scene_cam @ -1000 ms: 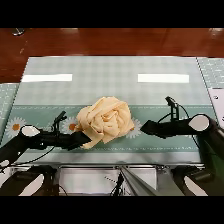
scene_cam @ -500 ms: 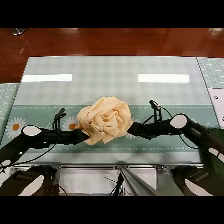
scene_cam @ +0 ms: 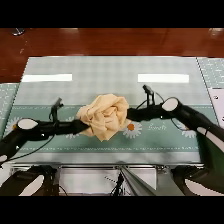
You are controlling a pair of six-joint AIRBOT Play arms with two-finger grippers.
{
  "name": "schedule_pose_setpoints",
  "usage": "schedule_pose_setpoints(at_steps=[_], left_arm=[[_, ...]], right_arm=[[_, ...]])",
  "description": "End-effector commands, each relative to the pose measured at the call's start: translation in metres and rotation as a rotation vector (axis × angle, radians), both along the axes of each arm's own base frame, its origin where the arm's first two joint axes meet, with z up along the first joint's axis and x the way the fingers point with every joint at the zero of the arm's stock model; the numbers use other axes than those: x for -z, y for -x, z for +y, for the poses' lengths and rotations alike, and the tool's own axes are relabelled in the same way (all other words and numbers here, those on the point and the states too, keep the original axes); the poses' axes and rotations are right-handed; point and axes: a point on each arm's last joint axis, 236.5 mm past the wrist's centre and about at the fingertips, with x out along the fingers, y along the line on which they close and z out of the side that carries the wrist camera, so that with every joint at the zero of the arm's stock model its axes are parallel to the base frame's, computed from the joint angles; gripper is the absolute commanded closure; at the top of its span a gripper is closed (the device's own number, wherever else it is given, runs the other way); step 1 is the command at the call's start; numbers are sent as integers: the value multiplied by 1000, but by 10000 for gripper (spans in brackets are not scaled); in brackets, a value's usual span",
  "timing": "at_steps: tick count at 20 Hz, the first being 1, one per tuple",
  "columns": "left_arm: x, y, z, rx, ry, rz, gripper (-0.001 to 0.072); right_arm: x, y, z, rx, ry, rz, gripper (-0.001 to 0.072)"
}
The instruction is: Fold the shirts.
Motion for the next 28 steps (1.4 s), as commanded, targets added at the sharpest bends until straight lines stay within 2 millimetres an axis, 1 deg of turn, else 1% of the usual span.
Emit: schedule_pose_setpoints(at_steps=[1,2,3,4,5,6,7,8,9,10,11,12,14,16,17,18,19,21,22,23,24,25,26,27,28], left_arm=[[-113,-75,3,-68,78,-300,677],[-165,-97,8,-98,100,-422,677],[-220,-114,14,-128,122,-542,677],[-281,-125,21,-155,139,-676,677],[-336,-128,28,-178,151,-794,677],[-393,-121,33,-185,159,-923,677],[-441,-109,36,-185,163,-1036,677],[-485,-90,39,-184,163,-1146,677],[-519,-69,41,-174,145,-1246,677],[-540,-49,41,-156,102,-1324,677],[-554,-29,42,-136,44,-1389,677],[-563,-10,46,-132,-34,-1449,677],[-569,18,64,-200,-183,-1498,677],[-571,44,85,-293,-333,-1521,677],[-571,59,89,-310,-379,-1536,677],[-571,75,87,-306,-400,-1557,676],[-571,87,84,-300,-399,-1568,677],[-569,98,81,-310,-365,-1549,677],[-563,97,80,-295,-374,-1534,677],[-550,92,78,-260,-391,-1491,677],[-532,84,77,-227,-401,-1430,676],[-509,72,76,-198,-397,-1344,677],[-487,58,78,-187,-384,-1262,677],[-462,40,81,-184,-377,-1191,676],[-442,18,87,-202,-370,-1142,676]], right_arm=[[-65,-52,-32,-83,98,-136,697],[-107,-75,-47,-85,149,-227,697],[-164,-97,-64,-68,204,-353,697],[-226,-112,-80,-39,244,-488,697],[-296,-116,-94,-11,273,-632,697],[-356,-107,-107,10,296,-750,697],[-412,-88,-120,25,331,-860,697],[-455,-61,-133,38,376,-953,697],[-488,-35,-144,59,400,-1033,697],[-517,-5,-150,92,388,-1122,697],[-536,20,-160,126,401,-1182,697],[-549,46,-171,158,419,-1227,697],[-568,94,-195,233,459,-1299,697],[-579,132,-218,324,481,-1344,697],[-581,147,-224,349,482,-1359,697],[-580,157,-226,351,478,-1364,697],[-575,164,-225,346,470,-1352,696],[-564,164,-216,303,451,-1320,696],[-552,159,-214,282,459,-1274,696],[-531,151,-214,260,475,-1198,696],[-502,142,-213,227,493,-1086,696],[-471,134,-211,191,510,-976,696],[-436,126,-208,149,528,-854,696],[-404,119,-205,111,539,-750,696],[-372,111,-199,64,539,-658,696]])
